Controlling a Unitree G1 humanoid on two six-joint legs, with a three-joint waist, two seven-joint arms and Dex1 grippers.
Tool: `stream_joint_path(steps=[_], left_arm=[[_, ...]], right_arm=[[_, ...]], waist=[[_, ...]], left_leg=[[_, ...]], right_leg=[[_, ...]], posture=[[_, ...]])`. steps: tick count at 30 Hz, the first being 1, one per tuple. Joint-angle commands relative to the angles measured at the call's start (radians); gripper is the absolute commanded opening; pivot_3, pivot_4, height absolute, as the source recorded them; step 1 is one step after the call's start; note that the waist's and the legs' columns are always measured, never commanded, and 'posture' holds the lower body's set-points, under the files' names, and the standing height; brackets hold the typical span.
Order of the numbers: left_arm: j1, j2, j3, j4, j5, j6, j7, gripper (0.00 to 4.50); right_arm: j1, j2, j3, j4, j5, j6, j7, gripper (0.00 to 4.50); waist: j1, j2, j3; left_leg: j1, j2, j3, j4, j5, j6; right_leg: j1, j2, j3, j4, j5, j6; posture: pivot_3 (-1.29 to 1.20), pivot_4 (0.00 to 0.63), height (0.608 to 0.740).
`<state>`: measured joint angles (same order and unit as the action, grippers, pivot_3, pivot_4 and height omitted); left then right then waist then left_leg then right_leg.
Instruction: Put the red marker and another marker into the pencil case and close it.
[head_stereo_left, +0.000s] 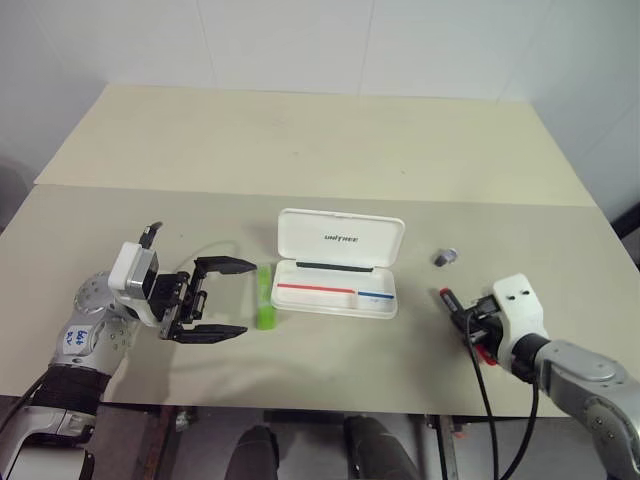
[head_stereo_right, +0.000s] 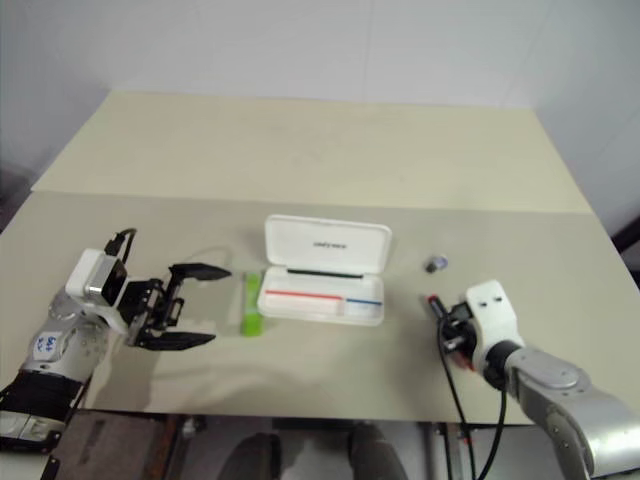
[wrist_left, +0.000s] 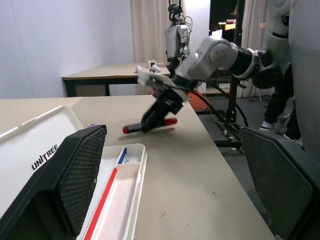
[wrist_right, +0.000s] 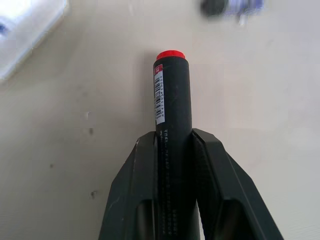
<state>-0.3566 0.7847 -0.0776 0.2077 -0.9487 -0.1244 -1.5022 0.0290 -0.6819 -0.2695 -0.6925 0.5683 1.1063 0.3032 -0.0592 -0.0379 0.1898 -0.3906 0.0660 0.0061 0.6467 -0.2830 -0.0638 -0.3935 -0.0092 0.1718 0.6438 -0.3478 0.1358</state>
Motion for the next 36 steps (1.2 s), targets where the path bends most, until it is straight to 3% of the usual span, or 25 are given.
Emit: stream_joint_path(steps=[1, 8, 11, 19, 25, 36], left_arm=[[-0.009, -0.007, 0.027, -0.012, 0.004, -0.007, -0.112, 4.5], [-0.002, -0.025, 0.049, -0.013, 0.023, -0.012, -0.112, 4.5], [0.005, -0.035, 0.07, -0.017, 0.034, -0.012, -0.112, 4.5], [0.069, -0.052, 0.16, -0.078, 0.059, 0.006, -0.108, 4.5], [0.107, -0.06, 0.205, -0.121, 0.076, 0.012, -0.083, 4.5], [0.166, -0.075, 0.266, -0.186, 0.092, 0.037, -0.059, 4.5]], right_arm=[[-0.064, -0.054, -0.026, -0.075, 0.058, 0.008, 0.066, 0.59], [-0.308, -0.107, 0.1, -0.1, 0.097, 0.01, 0.12, 0.59], [-0.436, -0.166, 0.291, -0.041, 0.01, -0.238, 0.378, 0.59], [-0.6, -0.116, 0.491, 0.099, -0.064, -0.318, 0.485, 0.59], [-0.739, -0.038, 0.726, 0.334, -0.322, -0.482, 0.529, 0.59], [-0.795, 0.076, 0.802, 0.463, -0.486, -0.596, 0.598, 0.59]], waist=[[-0.003, 0.001, 0.0], [-0.002, 0.002, 0.001], [-0.002, 0.004, 0.002], [-0.001, 0.004, 0.003], [-0.014, 0.004, 0.003], [-0.028, 0.004, 0.003]], left_leg=[[0.0, 0.0, 0.0, -0.001, 0.0, 0.001], [-0.001, 0.001, 0.0, -0.001, -0.001, 0.002], [-0.002, 0.001, 0.0, -0.002, -0.001, 0.002], [-0.005, 0.001, 0.0, 0.0, -0.002, 0.002], [-0.005, 0.001, 0.0, 0.002, -0.002, 0.002], [-0.014, 0.002, 0.0, 0.003, 0.0, -0.001]], right_leg=[[-0.001, 0.0, 0.0, 0.0, 0.0, 0.0], [-0.002, 0.0, -0.001, 0.0, -0.001, -0.002], [-0.003, 0.0, -0.001, 0.0, -0.002, -0.002], [-0.005, -0.001, -0.003, 0.0, -0.002, -0.002], [-0.007, -0.001, -0.003, 0.003, -0.002, -0.002], [-0.02, -0.002, -0.006, 0.013, -0.003, -0.003]], posture=[[0.0, 0.15, 0.74], [0.0, 0.15, 0.74], [0.0, 0.15, 0.74], [0.0, 0.15, 0.74], [0.0, 0.15, 0.74], [0.0, 0.15, 0.74]])
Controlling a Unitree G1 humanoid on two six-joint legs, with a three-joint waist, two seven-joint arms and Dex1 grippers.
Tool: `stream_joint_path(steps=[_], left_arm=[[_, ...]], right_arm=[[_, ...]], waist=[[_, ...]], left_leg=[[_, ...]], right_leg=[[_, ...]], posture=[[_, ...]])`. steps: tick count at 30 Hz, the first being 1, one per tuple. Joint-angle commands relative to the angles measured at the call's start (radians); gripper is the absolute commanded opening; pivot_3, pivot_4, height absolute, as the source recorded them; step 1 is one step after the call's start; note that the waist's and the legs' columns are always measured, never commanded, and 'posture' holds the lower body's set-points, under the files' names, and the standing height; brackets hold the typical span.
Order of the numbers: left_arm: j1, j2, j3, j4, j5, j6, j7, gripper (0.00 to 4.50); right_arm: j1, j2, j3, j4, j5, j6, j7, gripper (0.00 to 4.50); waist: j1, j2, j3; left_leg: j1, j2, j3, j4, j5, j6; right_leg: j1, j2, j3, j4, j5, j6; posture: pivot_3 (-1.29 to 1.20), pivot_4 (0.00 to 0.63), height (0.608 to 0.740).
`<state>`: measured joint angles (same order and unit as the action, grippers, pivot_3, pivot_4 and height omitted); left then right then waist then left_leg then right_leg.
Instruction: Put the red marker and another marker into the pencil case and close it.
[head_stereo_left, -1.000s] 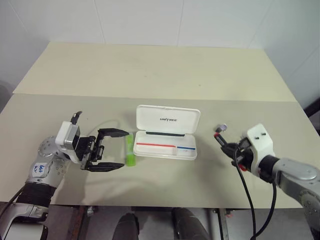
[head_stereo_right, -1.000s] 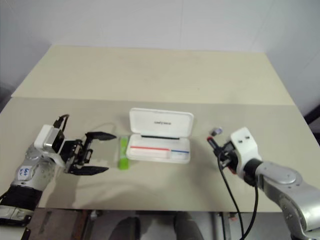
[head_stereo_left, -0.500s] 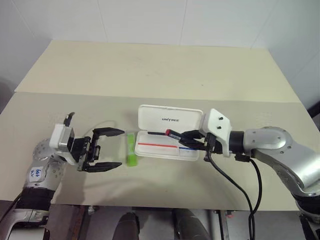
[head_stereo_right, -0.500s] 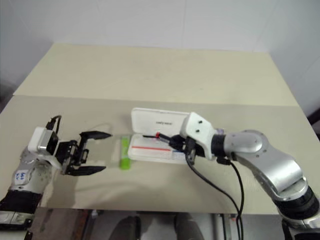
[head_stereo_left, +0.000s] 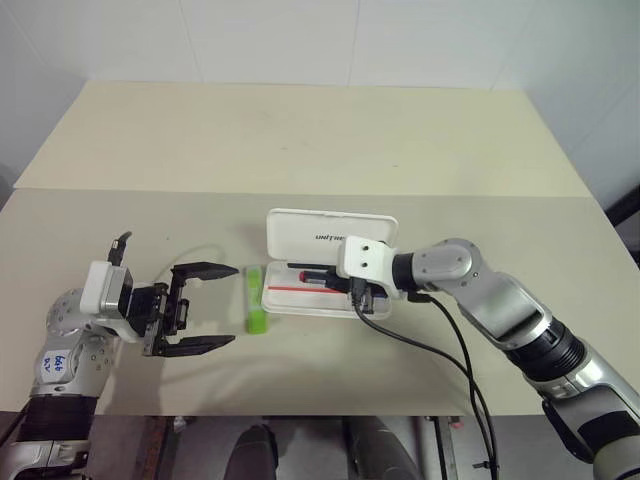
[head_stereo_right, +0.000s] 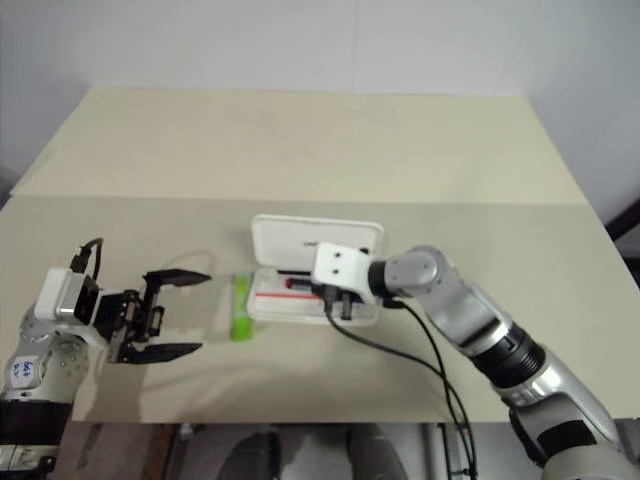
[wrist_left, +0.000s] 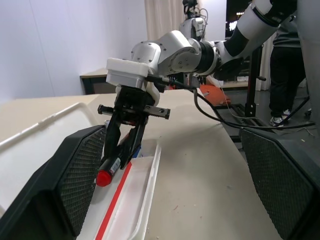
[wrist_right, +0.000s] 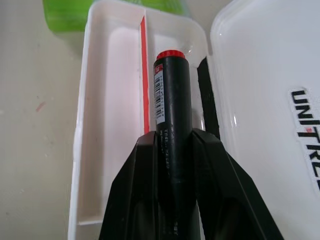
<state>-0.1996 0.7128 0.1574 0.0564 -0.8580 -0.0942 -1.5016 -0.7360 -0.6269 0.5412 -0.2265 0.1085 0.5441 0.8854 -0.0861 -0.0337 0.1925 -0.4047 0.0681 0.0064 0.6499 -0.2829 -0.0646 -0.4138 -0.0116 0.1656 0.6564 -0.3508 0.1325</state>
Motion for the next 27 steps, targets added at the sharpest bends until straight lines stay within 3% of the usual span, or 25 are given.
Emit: stream_joint_path(steps=[1, 10, 21, 27], left_arm=[[0.01, -0.004, 0.034, -0.036, 0.003, 0.008, -0.059, 4.5], [0.012, -0.014, 0.046, -0.052, 0.012, 0.016, -0.052, 4.5], [0.002, -0.019, 0.056, -0.039, 0.022, 0.016, -0.06, 4.5], [0.0, -0.023, 0.054, -0.04, 0.027, 0.012, -0.059, 4.5]], right_arm=[[-0.038, 0.034, -0.011, 0.006, -0.033, -0.036, 0.02, 0.59], [-0.072, 0.115, -0.021, 0.052, -0.08, -0.052, 0.042, 0.59], [-0.024, 0.075, -0.007, 0.064, -0.144, -0.067, 0.096, 4.49], [0.034, 0.017, -0.008, 0.053, -0.163, -0.084, 0.142, 4.49]], waist=[[-0.002, 0.0, 0.0], [-0.003, 0.0, 0.0], [-0.002, 0.0, 0.0], [-0.002, 0.0, 0.0]], left_leg=[[0.0, 0.0, 0.0, 0.0, 0.0, 0.0], [0.001, 0.0, -0.001, 0.003, 0.001, -0.001], [0.001, 0.0, -0.001, 0.003, 0.001, -0.002], [0.001, -0.001, -0.001, 0.003, 0.001, -0.002]], right_leg=[[0.0, 0.0, 0.0, 0.001, 0.0, 0.0], [0.001, 0.001, 0.0, 0.004, 0.0, 0.0], [0.001, 0.001, 0.0, 0.004, 0.0, 0.0], [0.001, 0.001, 0.0, 0.004, 0.0, 0.0]], posture=[[0.0, 0.15, 0.74], [0.0, 0.15, 0.74], [0.0, 0.15, 0.74], [0.0, 0.15, 0.74]])
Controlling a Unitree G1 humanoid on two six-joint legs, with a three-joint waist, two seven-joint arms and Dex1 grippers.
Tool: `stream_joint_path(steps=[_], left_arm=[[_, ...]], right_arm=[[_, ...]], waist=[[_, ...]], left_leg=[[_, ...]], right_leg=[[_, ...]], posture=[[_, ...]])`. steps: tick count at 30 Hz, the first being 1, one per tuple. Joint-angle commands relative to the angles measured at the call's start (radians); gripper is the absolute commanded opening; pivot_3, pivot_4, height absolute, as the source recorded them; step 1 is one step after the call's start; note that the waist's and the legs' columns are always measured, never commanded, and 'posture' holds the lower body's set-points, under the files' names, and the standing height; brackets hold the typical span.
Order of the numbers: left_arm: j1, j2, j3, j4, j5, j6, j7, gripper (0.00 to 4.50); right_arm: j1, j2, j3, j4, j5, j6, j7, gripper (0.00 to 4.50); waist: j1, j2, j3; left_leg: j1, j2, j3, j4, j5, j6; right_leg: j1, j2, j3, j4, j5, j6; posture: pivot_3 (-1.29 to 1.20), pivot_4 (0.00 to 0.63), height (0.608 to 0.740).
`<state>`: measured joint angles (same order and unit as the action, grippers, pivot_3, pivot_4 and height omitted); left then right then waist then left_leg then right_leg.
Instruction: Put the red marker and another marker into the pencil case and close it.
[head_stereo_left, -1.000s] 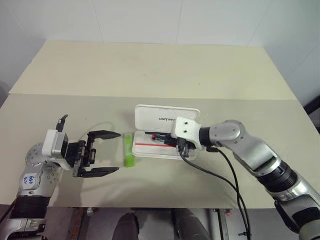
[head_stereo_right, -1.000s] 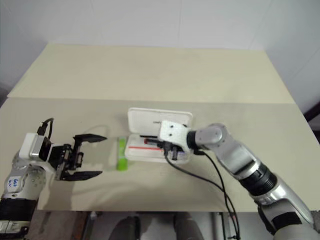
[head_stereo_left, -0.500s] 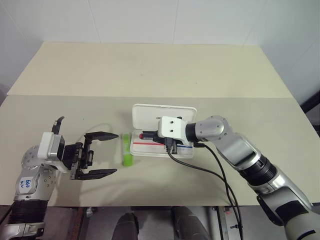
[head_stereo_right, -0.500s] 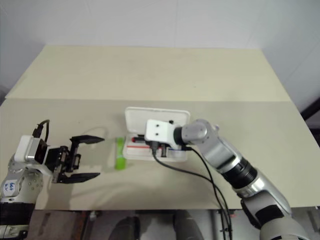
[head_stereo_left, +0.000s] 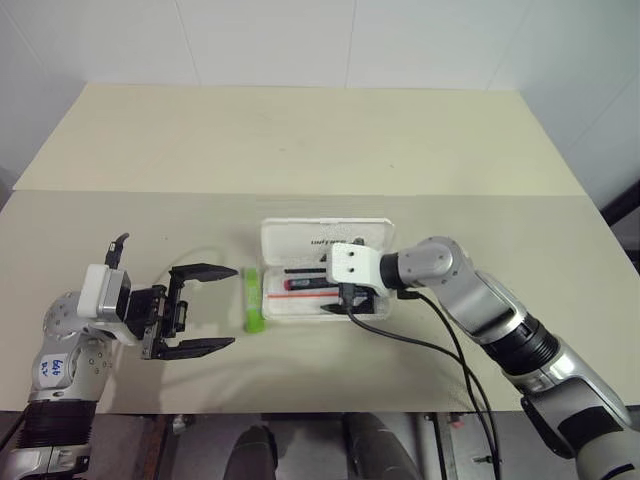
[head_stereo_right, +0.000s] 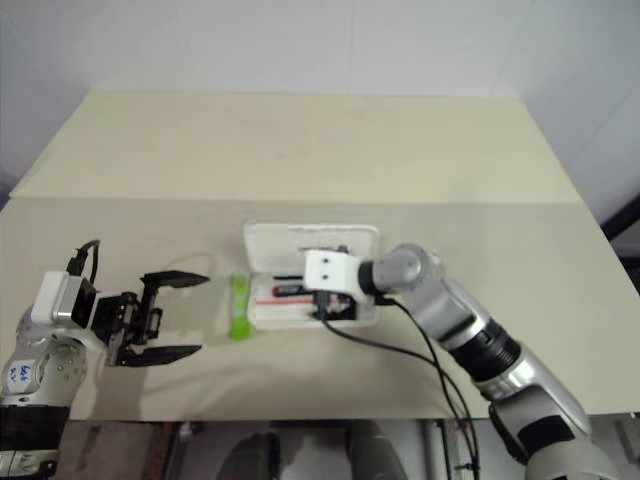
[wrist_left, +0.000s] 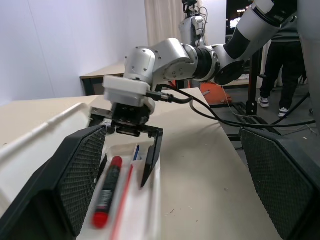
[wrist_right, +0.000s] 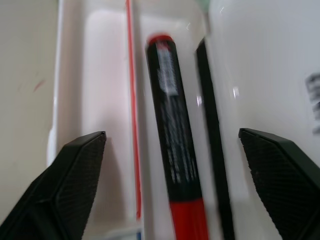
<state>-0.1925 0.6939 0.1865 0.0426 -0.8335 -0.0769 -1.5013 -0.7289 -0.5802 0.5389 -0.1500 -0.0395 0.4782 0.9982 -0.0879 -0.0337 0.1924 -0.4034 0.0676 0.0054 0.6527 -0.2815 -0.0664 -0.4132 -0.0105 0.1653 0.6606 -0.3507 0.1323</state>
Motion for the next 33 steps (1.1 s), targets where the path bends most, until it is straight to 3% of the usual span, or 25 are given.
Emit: stream_joint_path(steps=[1, 9, 14, 21, 28, 33], left_arm=[[-0.008, -0.005, 0.024, -0.027, 0.004, -0.005, -0.058, 4.5], [-0.015, -0.012, 0.024, -0.026, 0.011, -0.005, -0.058, 4.5], [-0.001, -0.01, 0.033, -0.032, 0.011, -0.005, -0.051, 4.5], [0.045, -0.02, 0.084, -0.066, 0.03, -0.023, 0.013, 4.5], [0.131, -0.072, 0.135, -0.183, 0.112, -0.062, 0.196, 4.5], [0.255, -0.131, 0.144, -0.315, 0.204, -0.071, 0.37, 4.5]], right_arm=[[0.036, -0.039, -0.005, -0.021, -0.021, -0.025, 0.031, 4.49], [0.025, -0.031, -0.049, -0.029, -0.01, -0.014, 0.029, 4.49], [0.029, -0.015, -0.148, -0.148, 0.114, 0.104, 0.048, 4.49], [0.115, -0.077, -0.322, -0.341, 0.348, 0.275, 0.09, 4.49], [0.266, -0.228, -0.445, -0.388, 0.467, 0.249, 0.161, 4.49], [0.333, -0.242, -0.502, -0.37, 0.477, 0.199, 0.121, 4.49]], waist=[[0.001, 0.0, 0.0], [0.004, 0.0, 0.0], [0.004, 0.0, 0.0], [0.004, 0.0, 0.0], [0.007, -0.001, 0.0], [0.003, -0.001, 0.0]], left_leg=[[0.0, 0.0, 0.0, 0.0, 0.0, 0.0], [0.0, -0.001, -0.001, 0.002, 0.0, 0.0], [0.0, 0.0, -0.002, 0.001, 0.0, 0.0], [0.0, 0.0, -0.003, 0.0, 0.0, 0.0], [0.0, -0.001, -0.003, 0.001, 0.0, 0.0], [0.001, 0.0, -0.002, 0.0, 0.0, 0.001]], right_leg=[[0.0, 0.0, 0.0, 0.0, 0.0, 0.0], [0.002, -0.001, -0.001, 0.0, 0.0, 0.0], [0.002, 0.0, -0.001, 0.0, 0.0, 0.0], [0.002, 0.0, -0.002, 0.0, 0.0, 0.0], [0.004, 0.0, -0.002, -0.002, 0.0, 0.001], [0.004, 0.0, 0.0, -0.003, 0.001, 0.001]], posture=[[0.0, 0.15, 0.74], [0.0, 0.15, 0.74], [0.0, 0.15, 0.74], [0.0, 0.15, 0.74], [0.0, 0.15, 0.74], [0.0, 0.15, 0.74]])
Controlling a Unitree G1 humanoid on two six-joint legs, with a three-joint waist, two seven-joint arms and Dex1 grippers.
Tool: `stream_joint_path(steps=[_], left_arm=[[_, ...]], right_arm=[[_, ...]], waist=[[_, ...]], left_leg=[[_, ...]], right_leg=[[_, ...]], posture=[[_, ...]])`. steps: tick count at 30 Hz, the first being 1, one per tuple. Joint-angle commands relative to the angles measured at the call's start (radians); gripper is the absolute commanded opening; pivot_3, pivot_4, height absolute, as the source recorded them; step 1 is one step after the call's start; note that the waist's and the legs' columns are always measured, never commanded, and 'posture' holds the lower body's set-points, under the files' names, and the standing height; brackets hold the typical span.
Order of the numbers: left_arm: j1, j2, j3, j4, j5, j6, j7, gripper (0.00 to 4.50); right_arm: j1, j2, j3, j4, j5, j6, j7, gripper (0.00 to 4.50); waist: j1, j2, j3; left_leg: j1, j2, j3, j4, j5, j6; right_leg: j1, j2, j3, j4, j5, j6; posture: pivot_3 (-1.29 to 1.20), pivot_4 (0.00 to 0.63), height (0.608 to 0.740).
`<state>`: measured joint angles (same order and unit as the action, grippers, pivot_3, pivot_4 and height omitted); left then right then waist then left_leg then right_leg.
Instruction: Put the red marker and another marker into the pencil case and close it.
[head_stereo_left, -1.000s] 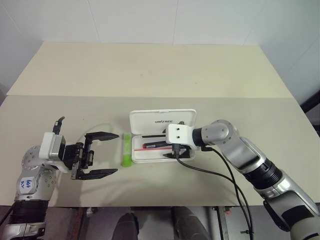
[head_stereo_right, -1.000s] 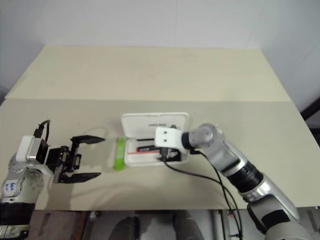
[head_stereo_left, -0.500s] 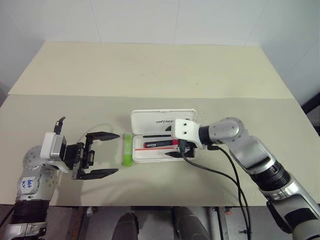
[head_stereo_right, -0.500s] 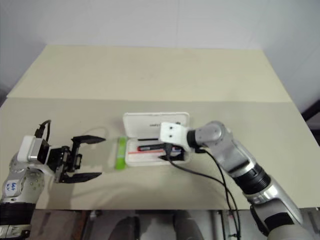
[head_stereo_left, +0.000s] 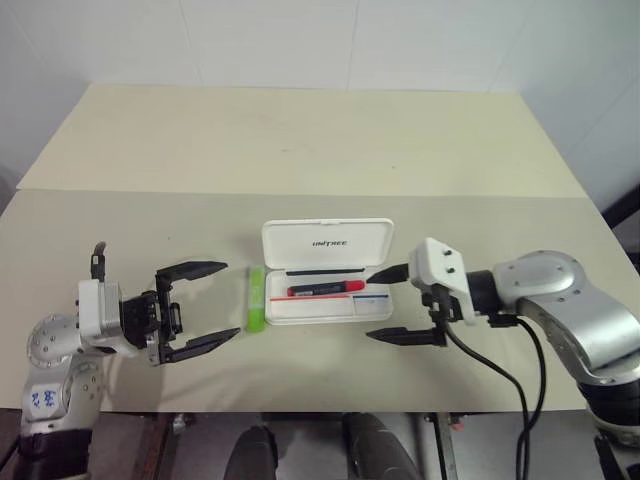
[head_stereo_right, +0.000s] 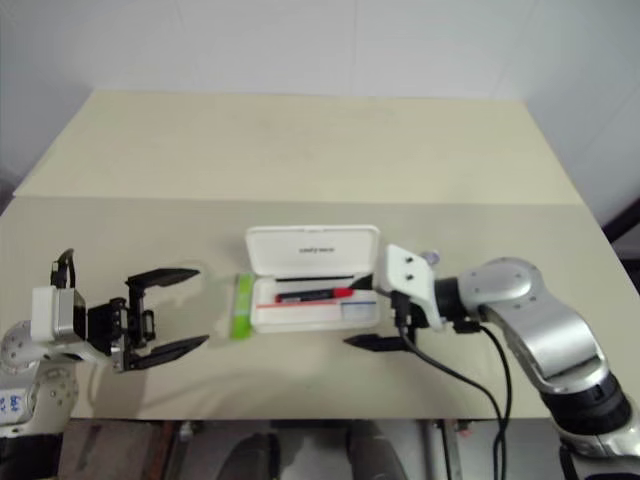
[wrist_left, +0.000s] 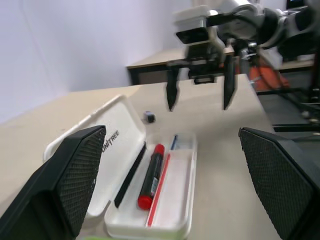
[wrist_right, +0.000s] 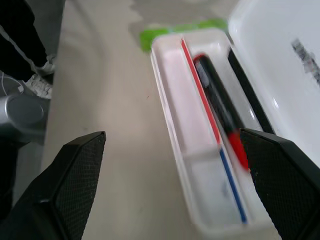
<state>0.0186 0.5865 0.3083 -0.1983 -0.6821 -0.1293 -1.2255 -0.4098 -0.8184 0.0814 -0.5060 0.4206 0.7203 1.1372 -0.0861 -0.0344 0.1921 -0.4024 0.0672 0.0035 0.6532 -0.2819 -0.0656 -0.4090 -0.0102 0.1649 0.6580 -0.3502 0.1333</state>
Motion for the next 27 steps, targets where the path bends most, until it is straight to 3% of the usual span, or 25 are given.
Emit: stream_joint_path(steps=[1, 15, 27], left_arm=[[0.065, -0.034, 0.016, -0.094, 0.073, -0.018, 0.124, 4.5], [0.248, -0.172, -0.072, -0.243, 0.336, 0.076, 0.54, 4.5], [0.345, -0.288, -0.213, -0.297, 0.441, 0.1, 0.714, 4.5]], right_arm=[[0.023, -0.003, -0.048, -0.012, 0.015, -0.052, -0.024, 4.49], [0.071, -0.006, -0.032, -0.02, 0.011, -0.09, -0.075, 4.49], [0.083, -0.008, -0.03, -0.031, 0.016, -0.083, -0.093, 4.49]], waist=[[0.002, 0.0, 0.0], [0.004, 0.0, 0.0], [0.006, 0.0, 0.0]], left_leg=[[0.0, 0.0, 0.0, 0.0, 0.0, 0.0], [0.0, -0.001, 0.001, 0.005, 0.0, 0.0], [0.0, -0.002, 0.001, 0.005, 0.0, 0.0]], right_leg=[[0.0, 0.0, 0.0, 0.0, 0.0, 0.0], [0.003, 0.0, 0.003, -0.002, 0.002, 0.004], [0.003, 0.0, 0.003, -0.002, 0.003, 0.004]], posture=[[0.0, 0.15, 0.74], [0.0, 0.15, 0.74], [0.0, 0.15, 0.74]])
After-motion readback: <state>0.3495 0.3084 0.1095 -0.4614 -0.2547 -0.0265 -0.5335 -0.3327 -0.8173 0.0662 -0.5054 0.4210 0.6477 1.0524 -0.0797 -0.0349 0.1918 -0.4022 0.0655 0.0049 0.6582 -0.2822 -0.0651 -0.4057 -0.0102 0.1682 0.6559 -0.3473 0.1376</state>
